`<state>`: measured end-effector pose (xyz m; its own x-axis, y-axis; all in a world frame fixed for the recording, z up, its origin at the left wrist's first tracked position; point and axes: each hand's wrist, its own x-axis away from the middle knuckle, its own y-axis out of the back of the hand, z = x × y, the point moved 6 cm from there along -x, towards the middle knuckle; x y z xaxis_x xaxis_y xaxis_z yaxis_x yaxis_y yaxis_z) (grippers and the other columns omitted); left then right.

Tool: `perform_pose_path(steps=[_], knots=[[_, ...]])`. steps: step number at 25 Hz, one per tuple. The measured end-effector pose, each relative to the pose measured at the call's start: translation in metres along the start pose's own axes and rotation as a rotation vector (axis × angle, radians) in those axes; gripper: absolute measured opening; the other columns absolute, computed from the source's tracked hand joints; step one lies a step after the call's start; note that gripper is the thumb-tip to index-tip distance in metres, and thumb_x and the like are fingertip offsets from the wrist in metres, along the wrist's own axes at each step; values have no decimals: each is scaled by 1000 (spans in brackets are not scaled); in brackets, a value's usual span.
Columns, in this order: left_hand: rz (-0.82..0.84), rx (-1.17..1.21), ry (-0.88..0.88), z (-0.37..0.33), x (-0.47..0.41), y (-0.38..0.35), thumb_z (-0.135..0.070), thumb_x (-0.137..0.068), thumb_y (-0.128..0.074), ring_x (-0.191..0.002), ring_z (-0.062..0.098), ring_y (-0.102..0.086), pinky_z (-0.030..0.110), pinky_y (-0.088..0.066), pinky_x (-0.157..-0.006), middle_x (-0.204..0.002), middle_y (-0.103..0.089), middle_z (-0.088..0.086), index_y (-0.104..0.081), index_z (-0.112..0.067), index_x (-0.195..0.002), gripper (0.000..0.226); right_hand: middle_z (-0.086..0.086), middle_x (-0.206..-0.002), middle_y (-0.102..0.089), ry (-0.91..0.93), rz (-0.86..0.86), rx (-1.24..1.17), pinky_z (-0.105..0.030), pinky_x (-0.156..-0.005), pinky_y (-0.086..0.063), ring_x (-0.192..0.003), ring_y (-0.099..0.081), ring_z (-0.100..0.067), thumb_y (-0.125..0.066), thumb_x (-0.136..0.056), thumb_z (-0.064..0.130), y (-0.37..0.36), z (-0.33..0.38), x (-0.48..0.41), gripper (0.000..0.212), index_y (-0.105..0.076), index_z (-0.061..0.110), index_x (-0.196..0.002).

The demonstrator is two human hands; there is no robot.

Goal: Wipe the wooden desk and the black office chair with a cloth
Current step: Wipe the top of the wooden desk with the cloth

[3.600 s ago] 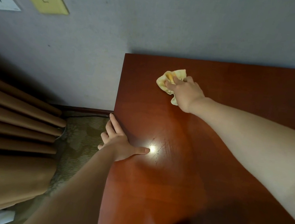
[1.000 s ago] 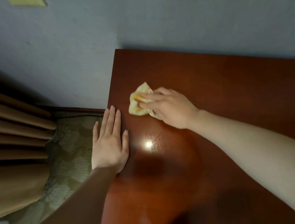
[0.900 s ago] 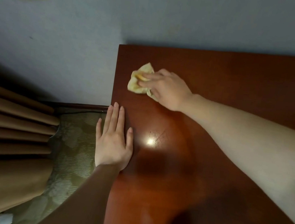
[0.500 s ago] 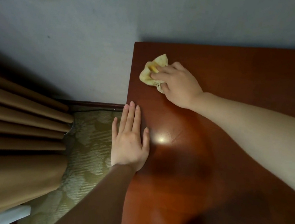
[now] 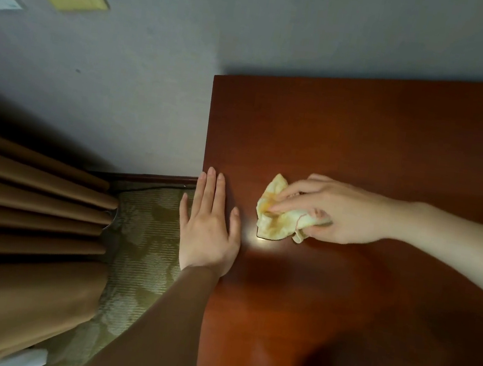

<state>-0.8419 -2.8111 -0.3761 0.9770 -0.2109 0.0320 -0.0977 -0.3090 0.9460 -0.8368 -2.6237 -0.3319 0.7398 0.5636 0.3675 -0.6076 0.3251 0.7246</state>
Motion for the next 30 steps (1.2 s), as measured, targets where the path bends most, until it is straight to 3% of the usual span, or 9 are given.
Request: perform_pose_path(steps=[2, 5, 10, 13, 16, 19, 23, 27, 30], knots=[[0, 9, 0, 0, 0, 0, -45, -90, -11, -146, 8, 2, 38, -4, -119, -159, -6, -3, -14, -18, -151, 67, 29, -130, -38, -78, -63, -119, -13, -98, -29, -118, -33, 10, -56, -85, 35, 12, -4, 9, 47, -46, 49, -128], [2, 19, 0, 1, 0, -1, -43, -92, -17, -146, 9, 2, 38, -4, -119, -159, -6, -3, -15, -18, -151, 64, 15, -118, -53, -307, -265, -21, -28, -87, -45, -107, -53, -7, -52, -87, 44, 24, -19, 18, 36, -55, 34, -122], [-5, 2, -5, -1, -1, 0, -44, -91, -13, -146, 10, 0, 40, -6, -119, -159, -7, -2, -16, -17, -151, 66, -1, -69, -65, -455, -40, -26, -30, -59, -47, -65, -61, -19, -62, -81, 22, 12, -11, -2, 12, -68, 13, -86], [-7, 4, -7, -1, 0, 0, -45, -90, -12, -146, 10, -2, 41, -8, -118, -159, -9, -2, -17, -17, -151, 67, -5, -83, -70, -450, -147, -96, -27, -63, -50, -77, -65, -21, -62, -79, 23, 40, -6, -8, 15, -69, 11, -84], [-8, 7, -8, -2, 1, 0, -45, -90, -12, -146, 10, -1, 42, -9, -118, -159, -8, -2, -17, -17, -151, 67, 10, -75, -61, -414, -515, -74, -26, -62, -45, -72, -58, -13, -66, -71, 26, 92, -1, 1, 10, -60, 27, -79], [0, -1, -8, 0, 0, -2, -46, -91, -11, -145, 7, 3, 42, -8, -118, -159, -6, -3, -14, -18, -151, 67, 11, -69, -54, -345, -758, 133, -29, -62, -38, -73, -55, -19, -67, -70, 23, 115, 5, 9, 12, -59, 23, -78], [-6, 1, -11, -1, 0, -1, -46, -91, -12, -146, 9, 0, 42, -8, -118, -159, -9, -3, -17, -17, -151, 67, -5, -83, -64, -173, -611, 491, -37, -78, -36, -89, -55, -29, -65, -77, 19, 60, 21, -3, 9, -64, 14, -85], [1, -19, -9, -1, 0, 0, -46, -91, -12, -146, 9, 0, 42, -8, -118, -159, -9, -2, -16, -17, -151, 66, 6, -71, -56, -52, -412, 142, -31, -85, -34, -85, -48, -14, -65, -82, 31, 10, 20, -2, 14, -63, 18, -78], [3, -22, -9, 0, -1, -1, -46, -92, -12, -146, 9, 0, 43, -9, -118, -159, -8, -2, -16, -17, -151, 66, 8, -74, -55, -176, -617, -85, -30, -81, -32, -85, -46, -13, -65, -80, 36, 34, -5, -6, 16, -63, 20, -79]])
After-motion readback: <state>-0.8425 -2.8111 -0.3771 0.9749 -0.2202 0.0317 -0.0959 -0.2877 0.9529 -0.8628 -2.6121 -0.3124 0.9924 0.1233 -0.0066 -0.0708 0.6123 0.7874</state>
